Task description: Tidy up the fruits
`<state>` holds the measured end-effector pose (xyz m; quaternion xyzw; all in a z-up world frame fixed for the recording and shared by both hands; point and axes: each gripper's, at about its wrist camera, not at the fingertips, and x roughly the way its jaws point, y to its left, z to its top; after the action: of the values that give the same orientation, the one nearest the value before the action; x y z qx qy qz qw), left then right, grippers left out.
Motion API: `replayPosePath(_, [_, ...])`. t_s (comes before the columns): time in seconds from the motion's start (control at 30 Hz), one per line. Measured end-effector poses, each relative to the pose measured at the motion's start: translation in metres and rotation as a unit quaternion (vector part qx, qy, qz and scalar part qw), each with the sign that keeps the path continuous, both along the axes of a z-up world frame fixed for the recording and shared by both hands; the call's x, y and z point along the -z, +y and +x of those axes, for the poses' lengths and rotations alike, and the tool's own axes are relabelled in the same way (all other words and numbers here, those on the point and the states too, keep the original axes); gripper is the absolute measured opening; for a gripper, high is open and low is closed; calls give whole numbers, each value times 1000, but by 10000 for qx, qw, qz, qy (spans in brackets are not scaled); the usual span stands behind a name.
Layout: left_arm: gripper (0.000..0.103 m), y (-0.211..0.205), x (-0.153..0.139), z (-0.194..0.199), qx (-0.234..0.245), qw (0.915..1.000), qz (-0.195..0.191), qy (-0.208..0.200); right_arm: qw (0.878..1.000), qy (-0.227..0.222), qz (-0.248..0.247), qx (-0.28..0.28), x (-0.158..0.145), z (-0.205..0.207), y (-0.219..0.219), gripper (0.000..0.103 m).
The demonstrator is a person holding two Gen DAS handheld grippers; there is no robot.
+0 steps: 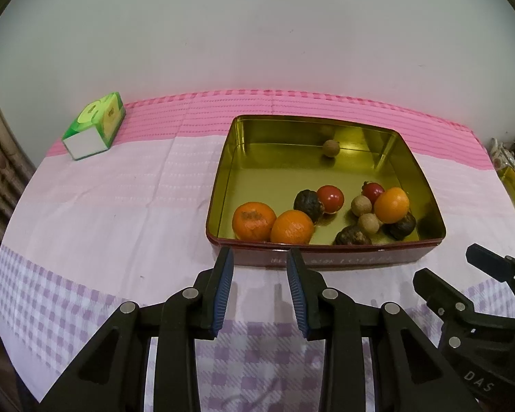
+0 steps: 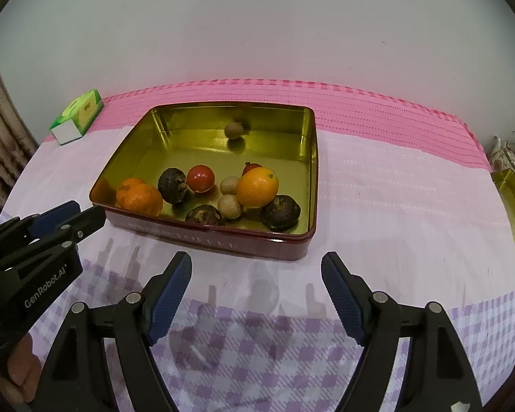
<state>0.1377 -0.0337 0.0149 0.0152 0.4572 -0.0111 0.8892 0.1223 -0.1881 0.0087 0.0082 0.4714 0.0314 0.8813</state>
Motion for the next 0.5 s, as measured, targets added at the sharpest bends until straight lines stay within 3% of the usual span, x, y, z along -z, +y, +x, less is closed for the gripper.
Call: replayPosePath(0.5, [34, 1, -9, -12, 25, 10000, -23, -90, 9999, -143, -11, 17, -9, -9, 0, 75])
